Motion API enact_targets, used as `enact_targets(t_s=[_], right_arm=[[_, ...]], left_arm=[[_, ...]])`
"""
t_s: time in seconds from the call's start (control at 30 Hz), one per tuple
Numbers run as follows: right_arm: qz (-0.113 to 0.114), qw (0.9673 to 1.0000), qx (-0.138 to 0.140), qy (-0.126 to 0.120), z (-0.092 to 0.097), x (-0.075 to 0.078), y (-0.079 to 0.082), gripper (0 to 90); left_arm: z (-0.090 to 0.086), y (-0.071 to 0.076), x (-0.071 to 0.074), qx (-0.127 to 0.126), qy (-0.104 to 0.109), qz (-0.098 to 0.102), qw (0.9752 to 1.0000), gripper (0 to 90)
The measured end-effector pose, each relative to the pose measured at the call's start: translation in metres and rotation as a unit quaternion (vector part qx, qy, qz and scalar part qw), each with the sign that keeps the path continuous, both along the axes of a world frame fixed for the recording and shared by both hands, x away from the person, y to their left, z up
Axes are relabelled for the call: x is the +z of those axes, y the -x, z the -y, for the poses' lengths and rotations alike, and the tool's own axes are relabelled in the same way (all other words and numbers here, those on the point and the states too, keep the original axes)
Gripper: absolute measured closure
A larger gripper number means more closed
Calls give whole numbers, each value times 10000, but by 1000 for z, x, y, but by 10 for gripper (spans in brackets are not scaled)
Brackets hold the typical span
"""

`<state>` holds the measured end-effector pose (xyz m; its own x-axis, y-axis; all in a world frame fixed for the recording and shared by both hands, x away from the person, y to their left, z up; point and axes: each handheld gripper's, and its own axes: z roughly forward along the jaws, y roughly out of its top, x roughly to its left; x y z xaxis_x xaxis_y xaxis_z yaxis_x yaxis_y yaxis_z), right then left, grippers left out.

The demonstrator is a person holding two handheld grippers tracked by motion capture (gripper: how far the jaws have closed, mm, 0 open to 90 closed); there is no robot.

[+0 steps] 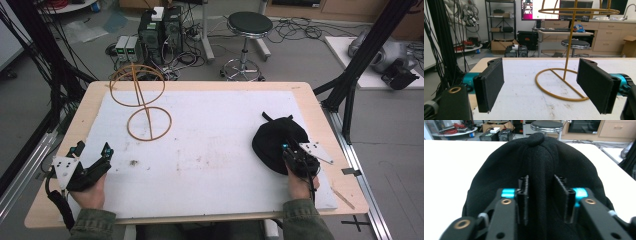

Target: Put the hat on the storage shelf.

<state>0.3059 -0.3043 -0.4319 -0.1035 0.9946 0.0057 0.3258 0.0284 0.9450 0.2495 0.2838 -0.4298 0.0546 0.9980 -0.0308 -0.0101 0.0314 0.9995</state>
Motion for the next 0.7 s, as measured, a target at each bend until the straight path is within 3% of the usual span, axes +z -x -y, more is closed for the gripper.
enact_targets(t_s=[0.23,0.7], right_arm=[[-61,9999,37,-110,3,1,1,858],[34,9997,126,-191,3,4,3,867]], left_arm=[[0,0,0,-13,-18,-4,10000,222],[2,1,0,-47,-30,-10,10000,223]])
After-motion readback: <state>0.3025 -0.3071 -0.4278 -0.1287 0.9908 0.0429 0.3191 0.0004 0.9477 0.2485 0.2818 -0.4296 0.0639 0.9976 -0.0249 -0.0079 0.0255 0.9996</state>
